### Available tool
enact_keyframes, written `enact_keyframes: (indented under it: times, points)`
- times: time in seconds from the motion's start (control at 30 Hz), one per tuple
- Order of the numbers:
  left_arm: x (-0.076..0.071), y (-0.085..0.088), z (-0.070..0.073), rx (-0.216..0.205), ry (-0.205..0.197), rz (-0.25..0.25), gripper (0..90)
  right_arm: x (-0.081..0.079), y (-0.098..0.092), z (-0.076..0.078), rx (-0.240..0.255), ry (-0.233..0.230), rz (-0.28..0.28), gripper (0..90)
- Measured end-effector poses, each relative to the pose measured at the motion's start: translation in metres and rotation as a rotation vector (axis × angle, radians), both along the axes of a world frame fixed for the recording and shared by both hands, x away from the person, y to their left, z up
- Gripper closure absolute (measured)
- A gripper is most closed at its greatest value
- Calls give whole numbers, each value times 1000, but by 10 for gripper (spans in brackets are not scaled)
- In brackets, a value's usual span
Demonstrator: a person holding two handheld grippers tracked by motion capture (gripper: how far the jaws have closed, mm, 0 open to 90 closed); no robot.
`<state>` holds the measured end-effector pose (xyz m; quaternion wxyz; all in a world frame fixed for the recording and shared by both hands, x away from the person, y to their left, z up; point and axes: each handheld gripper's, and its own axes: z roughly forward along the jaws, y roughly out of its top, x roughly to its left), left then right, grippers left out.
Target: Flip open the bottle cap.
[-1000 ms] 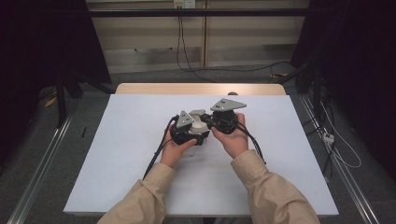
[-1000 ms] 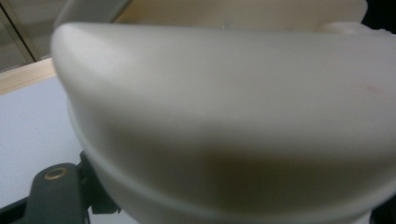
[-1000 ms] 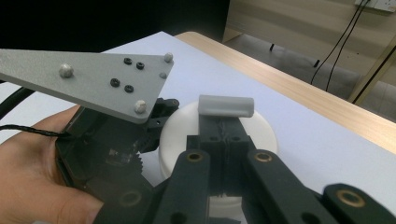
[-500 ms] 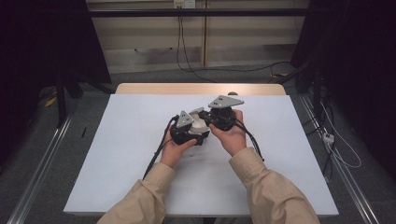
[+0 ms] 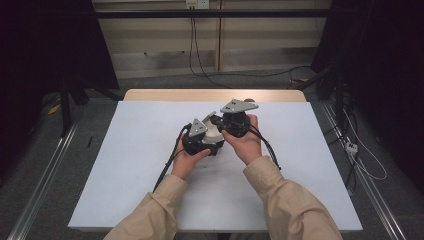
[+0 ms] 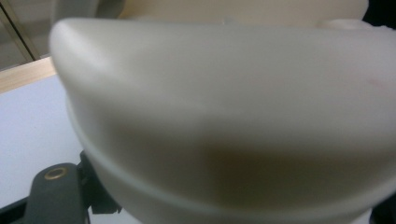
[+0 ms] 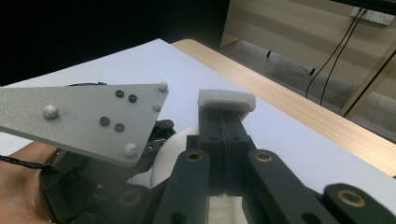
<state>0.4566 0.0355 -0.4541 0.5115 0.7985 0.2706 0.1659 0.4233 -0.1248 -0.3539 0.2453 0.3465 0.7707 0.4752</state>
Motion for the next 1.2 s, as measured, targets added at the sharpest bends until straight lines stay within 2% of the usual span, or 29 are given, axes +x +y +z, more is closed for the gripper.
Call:
enact_keyframes:
  times: [0.27, 1.2]
  points:
    - [0, -1, -1, -10, 11, -1, 186, 4, 3, 2, -7, -10, 0, 895]
    - [0, 0, 0, 4, 3, 0, 186, 15, 11, 4, -10, -27, -2, 894]
